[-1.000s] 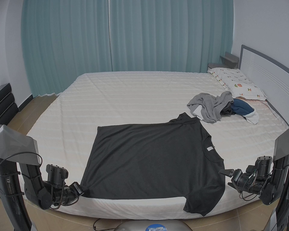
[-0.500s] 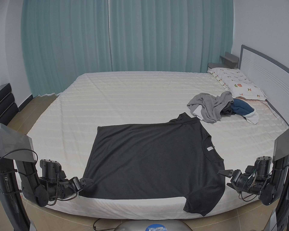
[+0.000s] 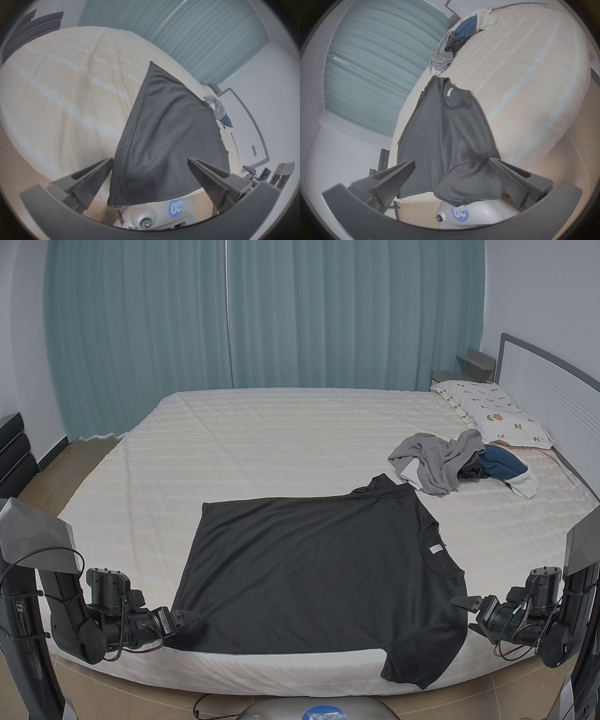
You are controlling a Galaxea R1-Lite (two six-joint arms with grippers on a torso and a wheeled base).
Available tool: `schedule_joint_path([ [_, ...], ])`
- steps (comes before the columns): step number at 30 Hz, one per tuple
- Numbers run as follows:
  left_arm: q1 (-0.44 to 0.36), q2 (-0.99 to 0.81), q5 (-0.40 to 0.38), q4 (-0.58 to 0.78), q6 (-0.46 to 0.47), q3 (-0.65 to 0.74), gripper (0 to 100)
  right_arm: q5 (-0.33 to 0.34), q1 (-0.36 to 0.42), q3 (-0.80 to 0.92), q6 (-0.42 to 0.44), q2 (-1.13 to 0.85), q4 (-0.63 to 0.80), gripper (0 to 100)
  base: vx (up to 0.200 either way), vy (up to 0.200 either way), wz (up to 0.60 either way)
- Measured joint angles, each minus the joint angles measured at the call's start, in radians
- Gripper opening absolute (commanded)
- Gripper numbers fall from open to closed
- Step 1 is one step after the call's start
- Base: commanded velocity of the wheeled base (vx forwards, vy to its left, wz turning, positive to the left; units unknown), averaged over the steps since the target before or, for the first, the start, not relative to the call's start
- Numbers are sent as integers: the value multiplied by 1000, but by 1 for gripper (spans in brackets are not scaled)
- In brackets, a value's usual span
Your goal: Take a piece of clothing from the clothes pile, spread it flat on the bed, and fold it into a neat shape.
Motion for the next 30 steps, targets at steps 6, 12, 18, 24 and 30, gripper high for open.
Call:
schedule_joint_path([
  [6, -11, 14, 3, -4, 31, 27, 100, -1, 1, 1, 1, 1, 0, 100, 0, 0, 0],
  [12, -13, 19, 4, -2, 24, 22, 0, -1, 1, 0, 0, 2, 0, 100, 0, 0, 0],
  [18, -14, 20, 6, 2, 20, 29, 0, -1, 1, 0, 0, 2, 0, 100, 0, 0, 0],
  [24, -6, 19, 7, -1, -15, 50, 0, -2, 0, 6, -1, 2, 0, 100, 0, 0, 0],
  [30, -4, 15, 7, -57, -20, 76, 0, -5, 0, 9, -23, 8, 0, 100, 0, 0, 0],
])
